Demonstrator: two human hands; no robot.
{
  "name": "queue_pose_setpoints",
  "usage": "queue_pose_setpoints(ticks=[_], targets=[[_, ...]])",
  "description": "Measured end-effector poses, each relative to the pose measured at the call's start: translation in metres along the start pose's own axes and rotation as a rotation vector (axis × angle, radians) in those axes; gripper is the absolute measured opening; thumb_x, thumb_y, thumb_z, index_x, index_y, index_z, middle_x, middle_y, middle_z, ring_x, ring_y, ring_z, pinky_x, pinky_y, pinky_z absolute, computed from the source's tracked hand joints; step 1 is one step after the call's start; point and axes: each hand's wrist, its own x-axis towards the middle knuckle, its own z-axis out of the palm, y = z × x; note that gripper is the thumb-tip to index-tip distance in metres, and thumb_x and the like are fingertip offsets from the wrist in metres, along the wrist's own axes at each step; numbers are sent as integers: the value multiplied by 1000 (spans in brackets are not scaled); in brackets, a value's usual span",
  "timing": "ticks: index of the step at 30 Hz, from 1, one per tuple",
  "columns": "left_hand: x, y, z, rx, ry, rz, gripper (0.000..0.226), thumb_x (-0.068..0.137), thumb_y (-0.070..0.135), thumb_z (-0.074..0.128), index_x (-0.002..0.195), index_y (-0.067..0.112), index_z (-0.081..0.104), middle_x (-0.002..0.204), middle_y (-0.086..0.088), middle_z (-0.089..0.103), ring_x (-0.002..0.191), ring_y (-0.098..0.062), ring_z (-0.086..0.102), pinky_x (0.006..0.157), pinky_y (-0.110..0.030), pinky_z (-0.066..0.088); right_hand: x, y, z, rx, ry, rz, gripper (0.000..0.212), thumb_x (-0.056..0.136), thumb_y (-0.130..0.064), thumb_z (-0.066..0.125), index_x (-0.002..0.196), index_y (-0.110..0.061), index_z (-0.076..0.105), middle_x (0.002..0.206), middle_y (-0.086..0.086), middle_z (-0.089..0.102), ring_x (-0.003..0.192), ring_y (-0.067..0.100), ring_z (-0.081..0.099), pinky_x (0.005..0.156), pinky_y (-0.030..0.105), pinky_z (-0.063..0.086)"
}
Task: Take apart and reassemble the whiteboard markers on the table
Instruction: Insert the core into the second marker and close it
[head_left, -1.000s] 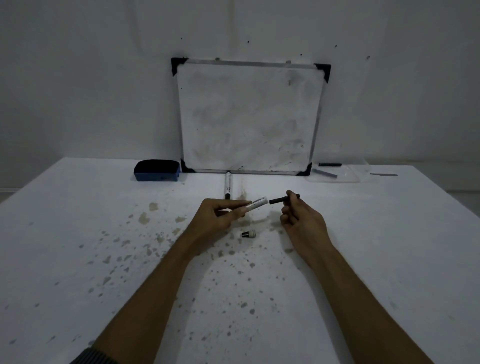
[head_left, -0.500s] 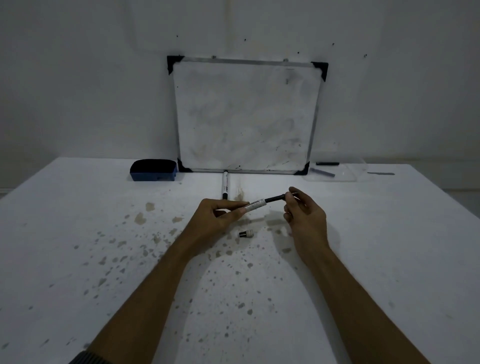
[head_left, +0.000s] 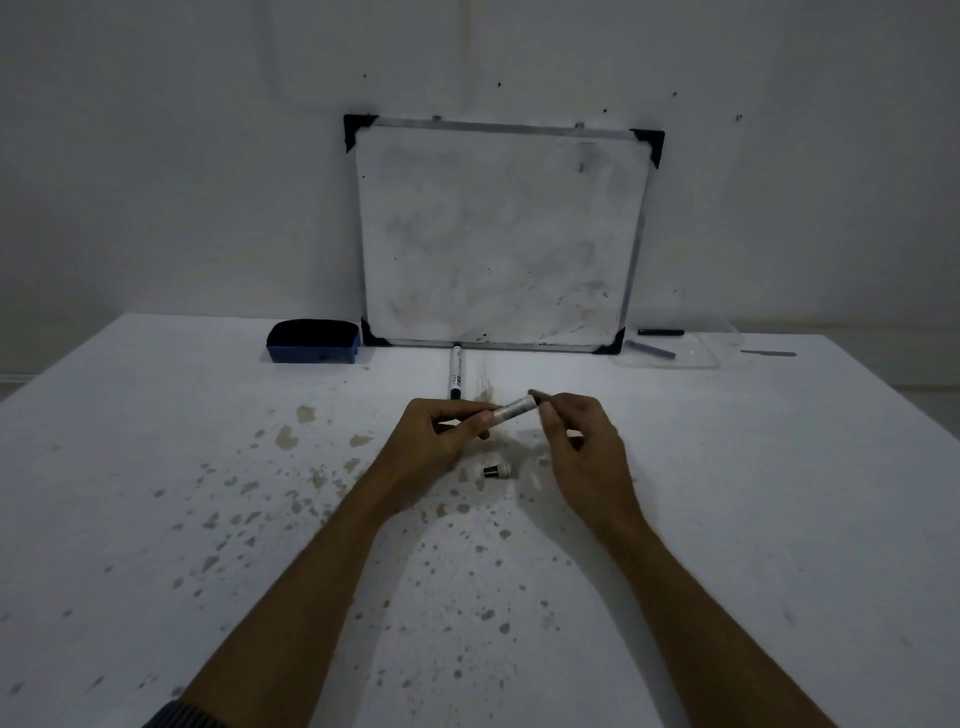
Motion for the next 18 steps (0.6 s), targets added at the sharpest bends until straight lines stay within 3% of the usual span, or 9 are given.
queue_pose_setpoints(ticks=[2, 5, 7, 10, 12, 15, 18], targets=[[1, 1, -2, -68, 23, -14, 17, 98, 25, 67, 107, 19, 80, 72, 1, 73, 47, -13, 45, 44, -23, 36, -3, -1, 5, -83, -61, -21, 34, 105, -34, 49, 133, -19, 63, 123, -3, 57, 100, 5, 62, 79, 11, 50], [1, 4, -6, -106, 67, -34, 25, 102, 26, 62, 86, 12, 76, 51, 7, 58, 41, -10, 41, 42, -21, 33, -8, -4, 5, -216, -233, -44, 41, 103, -37, 53, 141, -23, 54, 122, -5, 53, 93, 4, 60, 75, 5, 44], [3, 7, -10, -143, 88, -36, 35, 104, 30, 57, 82, 6, 70, 50, -2, 50, 40, -13, 37, 42, -21, 30, -11, -1, 0, -327, -379, -84, 42, 95, -45, 62, 134, -29, 58, 118, -10, 54, 93, 0, 57, 76, 8, 44], [3, 10, -12, -225, 150, -59, 37, 107, 29, 52, 81, 10, 71, 54, 5, 55, 38, -11, 38, 37, -20, 30, -13, 0, -5, -380, -508, -131, 28, 93, -47, 65, 117, -34, 66, 112, -15, 54, 98, -2, 55, 83, 12, 45], [1, 9, -8, -213, 167, -62, 36, 107, 32, 50, 87, 19, 76, 66, 0, 58, 41, -12, 42, 38, -21, 35, -11, -2, -6, -353, -483, -121, 22, 96, -43, 63, 115, -33, 69, 109, -14, 59, 96, -1, 57, 83, 14, 47], [-5, 6, -2, -139, 123, -60, 39, 106, 40, 51, 101, 12, 77, 75, -8, 57, 45, -16, 45, 42, -26, 38, -5, -8, -9, -154, -322, -14, 26, 101, -35, 59, 124, -27, 69, 110, -13, 72, 90, 1, 66, 79, 18, 52], [-13, 5, 3, -61, 70, -48, 39, 104, 40, 56, 89, 9, 74, 68, -14, 61, 50, -20, 51, 50, -30, 45, 1, -8, -17, 86, -176, 107, 32, 104, -29, 57, 134, -26, 65, 105, -9, 74, 77, -2, 67, 73, 20, 56]])
